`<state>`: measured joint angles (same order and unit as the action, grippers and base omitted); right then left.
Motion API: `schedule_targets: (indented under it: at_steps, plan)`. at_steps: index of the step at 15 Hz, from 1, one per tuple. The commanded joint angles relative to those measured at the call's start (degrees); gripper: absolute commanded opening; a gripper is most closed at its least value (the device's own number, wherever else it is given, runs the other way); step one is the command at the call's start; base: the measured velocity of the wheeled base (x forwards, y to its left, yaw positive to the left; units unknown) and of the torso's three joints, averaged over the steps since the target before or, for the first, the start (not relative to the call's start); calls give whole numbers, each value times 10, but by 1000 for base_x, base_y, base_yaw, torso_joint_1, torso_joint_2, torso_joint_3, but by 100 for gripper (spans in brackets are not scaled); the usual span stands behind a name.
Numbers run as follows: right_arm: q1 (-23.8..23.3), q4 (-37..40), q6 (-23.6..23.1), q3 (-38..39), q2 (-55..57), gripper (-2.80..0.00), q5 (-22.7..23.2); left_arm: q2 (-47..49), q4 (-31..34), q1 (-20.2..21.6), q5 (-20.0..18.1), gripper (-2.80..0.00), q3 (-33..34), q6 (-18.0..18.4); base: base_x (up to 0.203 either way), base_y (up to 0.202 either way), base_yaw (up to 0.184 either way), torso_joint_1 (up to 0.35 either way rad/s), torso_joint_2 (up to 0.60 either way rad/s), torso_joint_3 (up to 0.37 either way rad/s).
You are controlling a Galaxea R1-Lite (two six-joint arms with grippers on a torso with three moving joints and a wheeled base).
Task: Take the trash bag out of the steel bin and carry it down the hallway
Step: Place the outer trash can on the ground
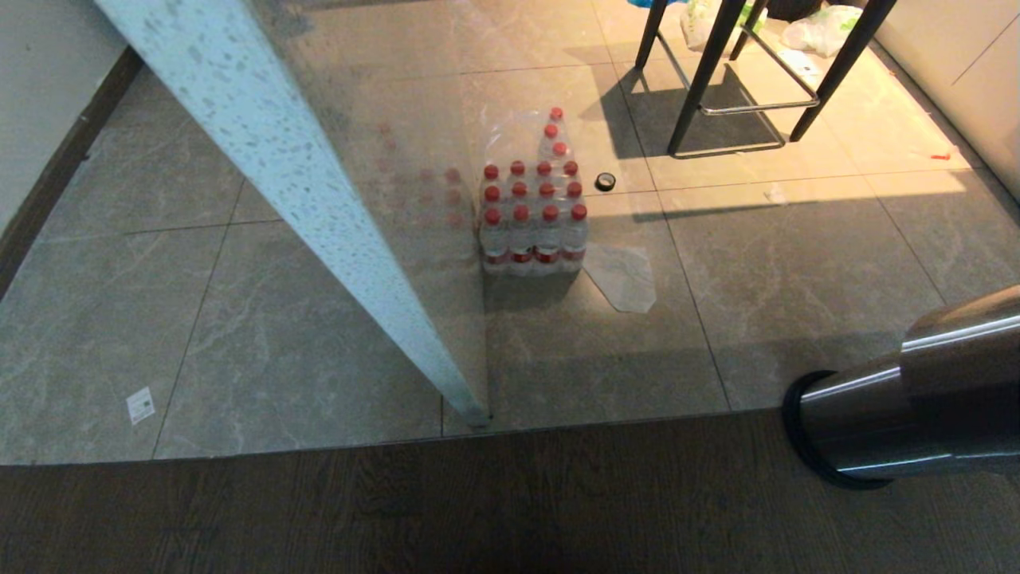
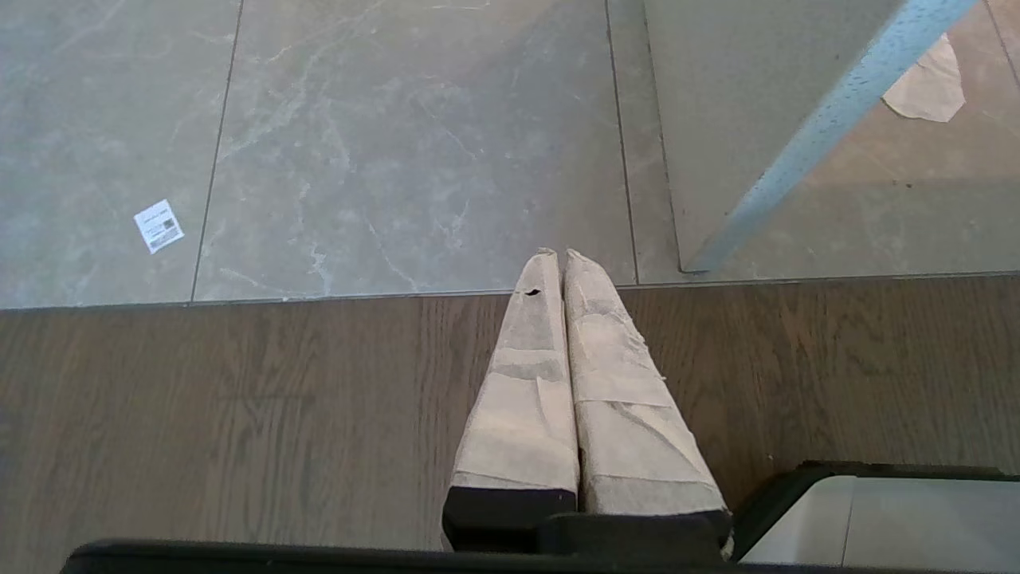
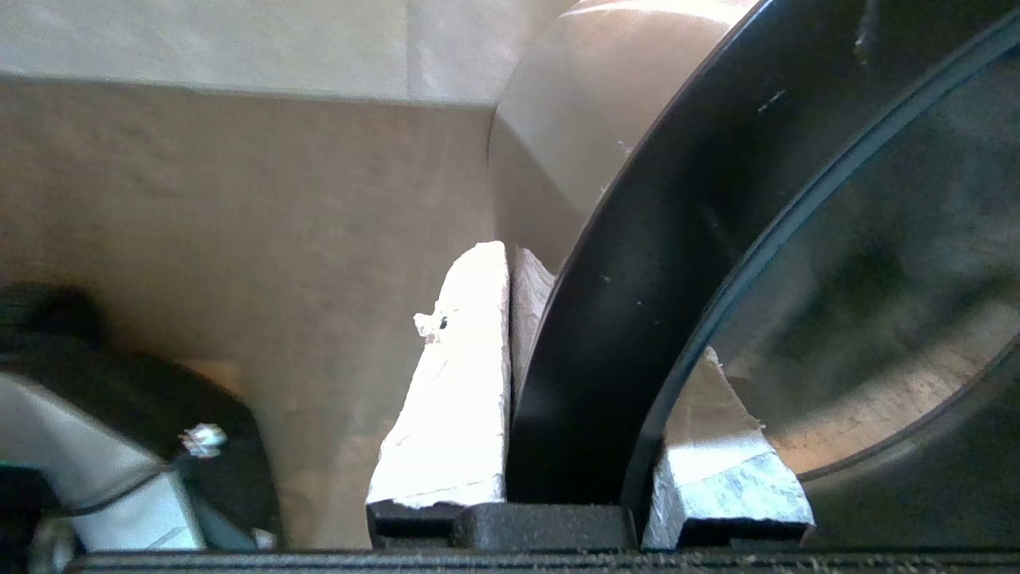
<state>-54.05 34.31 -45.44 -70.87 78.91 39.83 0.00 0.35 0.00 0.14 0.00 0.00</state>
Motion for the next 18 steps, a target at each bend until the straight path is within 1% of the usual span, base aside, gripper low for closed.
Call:
schedule_targets:
  at_steps: [1, 5, 6, 8, 9, 11, 12, 13, 15, 18]
  plan:
    - [-7, 34, -3, -17, -40, -280, 4, 0, 0, 0, 0, -280, 0, 0, 0, 0, 0, 0, 0, 0]
    - [-11, 60, -1, -31, -80, -280, 14, 0, 0, 0, 1, -280, 0, 0, 0, 0, 0, 0, 0, 0]
    - [-9, 87, 2, -32, -89, -280, 27, 0, 0, 0, 1, -280, 0, 0, 0, 0, 0, 0, 0, 0]
    - [-6, 154, -2, -32, -107, -280, 83, 0, 0, 0, 0, -280, 0, 0, 0, 0, 0, 0, 0, 0]
    - [-3, 185, -6, -32, -116, -280, 102, 0, 0, 0, 0, -280, 0, 0, 0, 0, 0, 0, 0, 0]
    - [18, 229, 1, -31, -129, -280, 113, 0, 0, 0, 0, -280, 0, 0, 0, 0, 0, 0, 0, 0]
    - [27, 262, 3, -31, -132, -280, 130, 0, 0, 0, 1, -280, 0, 0, 0, 0, 0, 0, 0, 0]
    - [40, 290, 2, -34, -132, -280, 158, 0, 0, 0, 0, -280, 0, 0, 0, 0, 0, 0, 0, 0]
    - [64, 306, 4, -34, -129, -280, 190, 0, 0, 0, 0, -280, 0, 0, 0, 0, 0, 0, 0, 0]
    - [76, 289, 1, 18, -98, -280, 208, 0, 0, 0, 0, -280, 0, 0, 0, 0, 0, 0, 0, 0]
